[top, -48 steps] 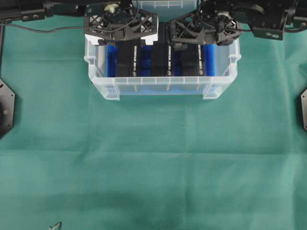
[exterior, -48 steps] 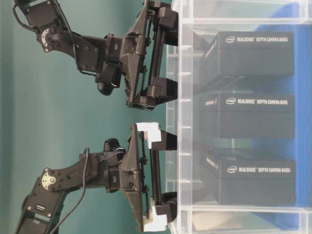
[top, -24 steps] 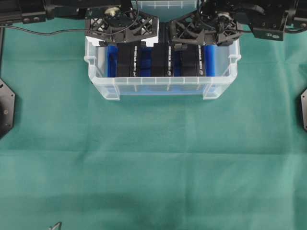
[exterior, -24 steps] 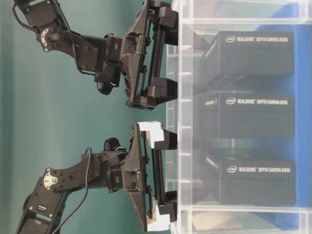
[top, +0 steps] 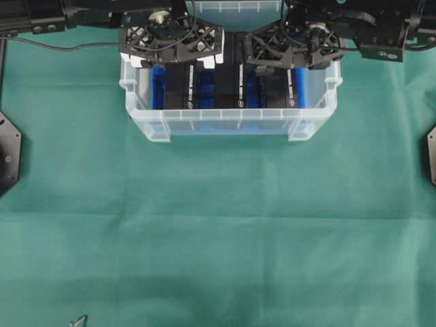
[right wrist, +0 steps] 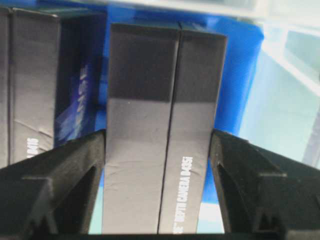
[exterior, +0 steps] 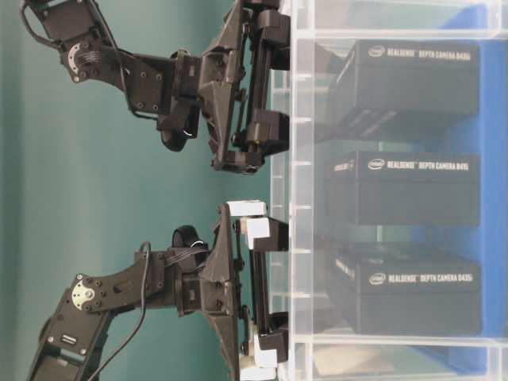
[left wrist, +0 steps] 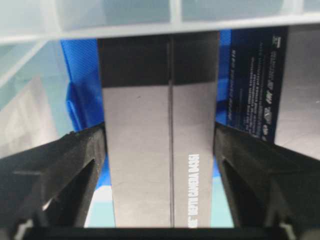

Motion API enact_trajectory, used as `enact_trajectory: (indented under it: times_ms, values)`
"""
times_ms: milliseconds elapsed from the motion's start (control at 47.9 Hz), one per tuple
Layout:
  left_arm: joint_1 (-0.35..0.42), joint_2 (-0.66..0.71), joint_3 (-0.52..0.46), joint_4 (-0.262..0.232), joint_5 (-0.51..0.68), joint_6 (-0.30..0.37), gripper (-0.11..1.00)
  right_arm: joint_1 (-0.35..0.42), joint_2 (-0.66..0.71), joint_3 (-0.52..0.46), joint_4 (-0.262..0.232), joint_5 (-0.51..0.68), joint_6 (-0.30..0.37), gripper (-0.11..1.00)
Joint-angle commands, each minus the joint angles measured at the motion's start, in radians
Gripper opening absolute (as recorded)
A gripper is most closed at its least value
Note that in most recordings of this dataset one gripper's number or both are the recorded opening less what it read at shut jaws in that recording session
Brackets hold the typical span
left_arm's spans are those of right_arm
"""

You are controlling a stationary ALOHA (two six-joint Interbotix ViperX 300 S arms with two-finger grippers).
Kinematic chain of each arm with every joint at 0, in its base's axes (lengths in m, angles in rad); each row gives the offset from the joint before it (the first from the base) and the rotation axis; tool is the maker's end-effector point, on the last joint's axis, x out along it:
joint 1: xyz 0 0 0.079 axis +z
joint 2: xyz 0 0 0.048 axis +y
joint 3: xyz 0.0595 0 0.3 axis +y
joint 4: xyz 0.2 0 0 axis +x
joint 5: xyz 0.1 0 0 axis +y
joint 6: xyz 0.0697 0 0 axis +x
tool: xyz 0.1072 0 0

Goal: Take the box out of the case with both arms.
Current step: 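Close both grippers on the left and right black boxes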

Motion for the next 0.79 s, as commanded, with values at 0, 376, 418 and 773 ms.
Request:
enact_trajectory:
  times_ms: [0,376,418,773]
  values:
    - [-0.011,-0.014,-0.002,-0.003,0.000,-0.005,0.65,0.008,-0.008,0.011,-0.005,-0.025,0.002,0.65]
    - [-0.015,-0.023,0.002,-0.005,-0.057,-0.031,0.63,0.017,-0.012,0.012,-0.002,-0.034,0.002,0.65]
    - [-0.015,-0.023,0.000,-0.005,-0.060,-0.031,0.63,0.017,-0.014,0.011,-0.003,-0.032,0.002,0.65]
    - [-0.020,-0.035,0.017,-0.014,-0.118,-0.031,0.63,0.017,-0.015,0.012,-0.003,-0.037,0.002,0.65]
